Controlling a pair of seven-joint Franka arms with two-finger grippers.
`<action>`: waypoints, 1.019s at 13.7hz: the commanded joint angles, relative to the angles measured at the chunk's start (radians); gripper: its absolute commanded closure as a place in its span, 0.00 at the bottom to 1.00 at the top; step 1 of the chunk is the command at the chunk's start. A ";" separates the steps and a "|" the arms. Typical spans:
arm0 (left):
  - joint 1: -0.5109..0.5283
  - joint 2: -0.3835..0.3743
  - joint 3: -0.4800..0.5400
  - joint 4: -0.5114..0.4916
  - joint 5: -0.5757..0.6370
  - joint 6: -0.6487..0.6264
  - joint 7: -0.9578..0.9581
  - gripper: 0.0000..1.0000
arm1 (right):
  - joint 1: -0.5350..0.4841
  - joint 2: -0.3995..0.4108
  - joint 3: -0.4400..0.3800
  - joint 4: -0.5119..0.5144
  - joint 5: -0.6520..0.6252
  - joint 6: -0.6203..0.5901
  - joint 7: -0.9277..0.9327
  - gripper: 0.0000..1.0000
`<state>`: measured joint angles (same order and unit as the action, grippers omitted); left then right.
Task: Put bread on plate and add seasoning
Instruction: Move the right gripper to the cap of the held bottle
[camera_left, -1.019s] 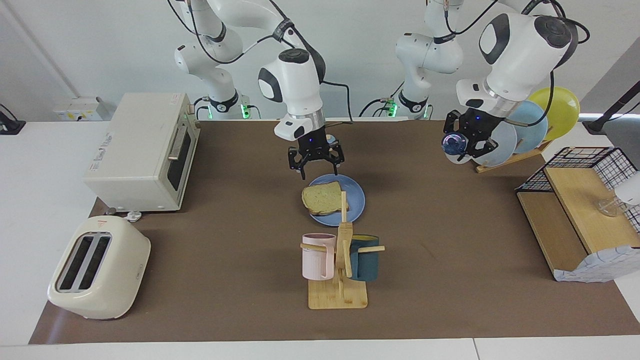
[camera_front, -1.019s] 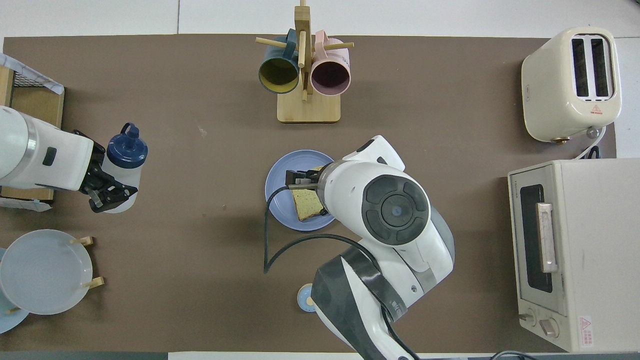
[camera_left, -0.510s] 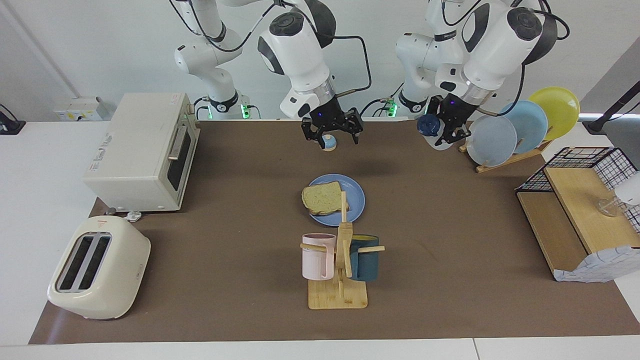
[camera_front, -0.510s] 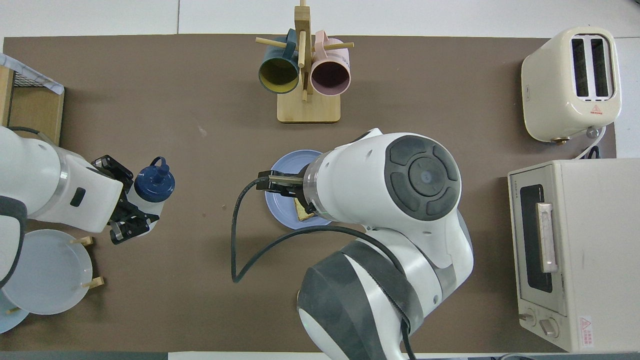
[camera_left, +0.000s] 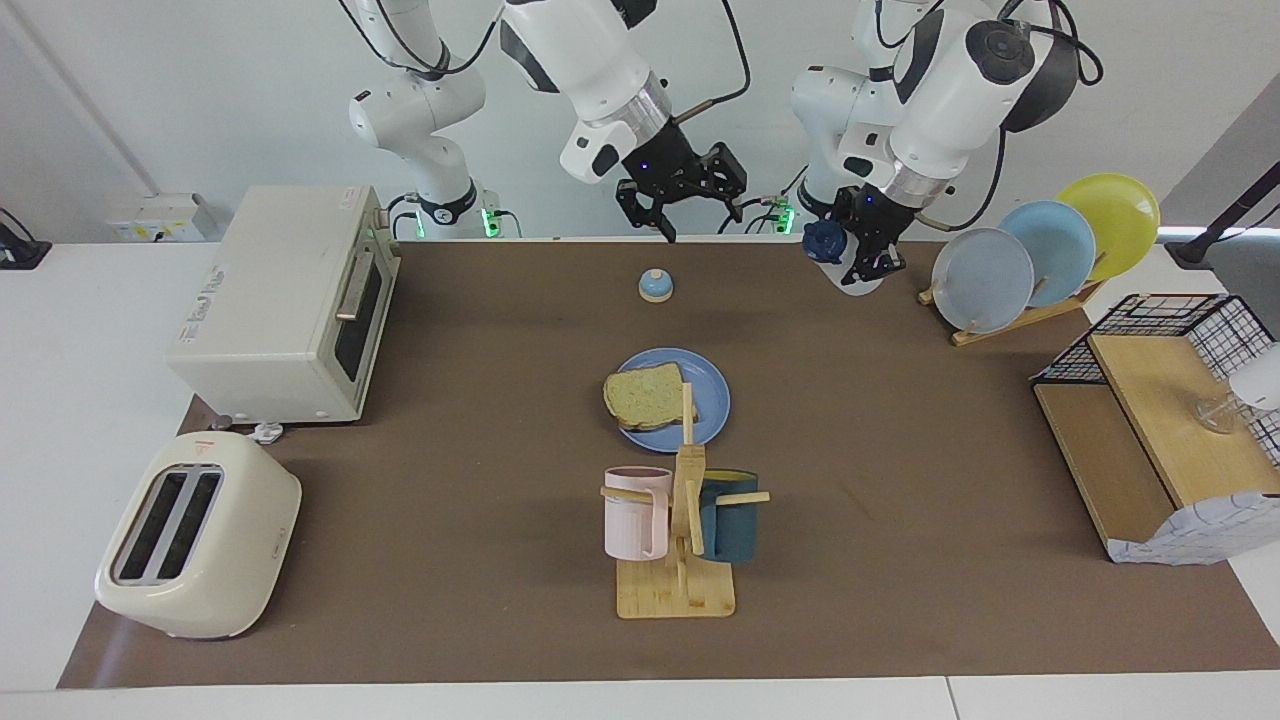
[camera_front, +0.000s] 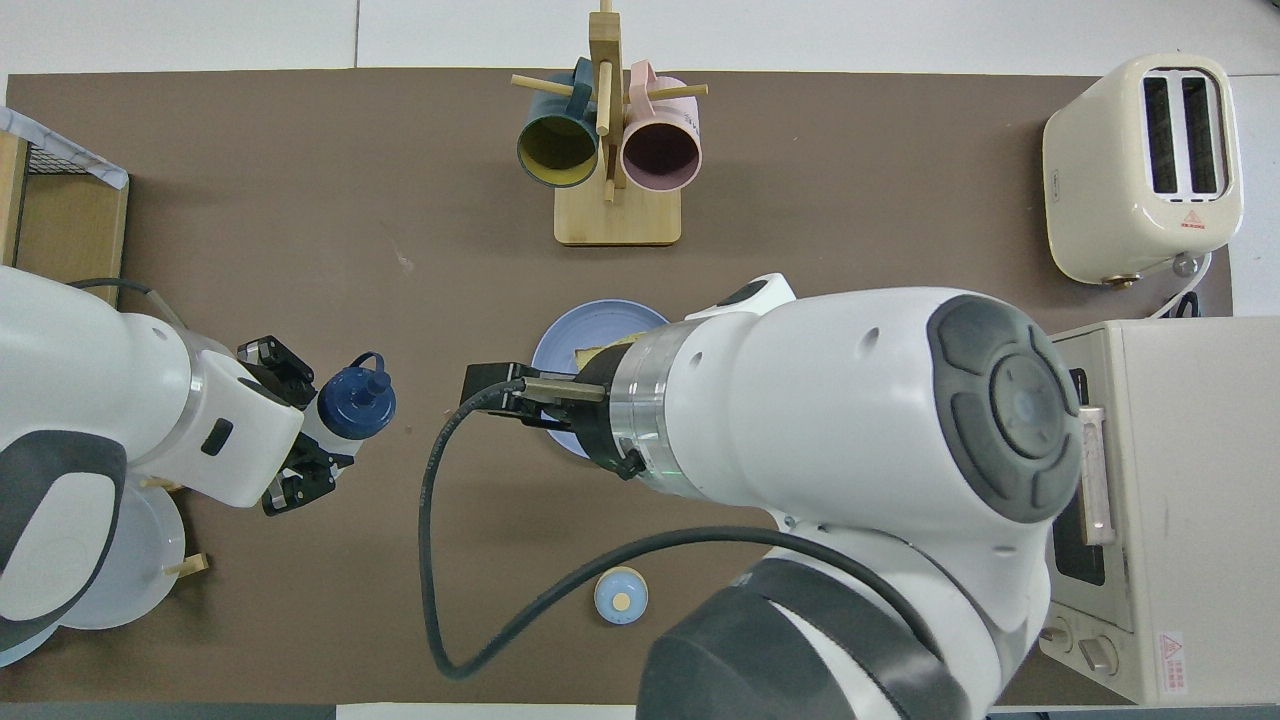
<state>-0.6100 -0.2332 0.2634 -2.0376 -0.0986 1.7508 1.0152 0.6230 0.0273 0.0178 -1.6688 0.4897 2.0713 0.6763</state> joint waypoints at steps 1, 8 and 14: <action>-0.001 -0.089 -0.006 -0.097 -0.004 0.068 -0.003 1.00 | -0.003 0.011 0.022 0.015 0.036 0.022 0.003 0.00; 0.001 -0.115 -0.007 -0.125 -0.004 0.091 -0.026 1.00 | 0.057 0.074 0.050 0.070 -0.017 0.129 0.009 0.29; 0.001 -0.115 -0.010 -0.125 -0.004 0.093 -0.026 1.00 | 0.075 0.152 0.050 0.162 -0.086 0.131 0.081 0.41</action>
<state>-0.6097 -0.3193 0.2588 -2.1323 -0.0986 1.8166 1.0023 0.6864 0.1448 0.0642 -1.5397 0.4412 2.2022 0.7239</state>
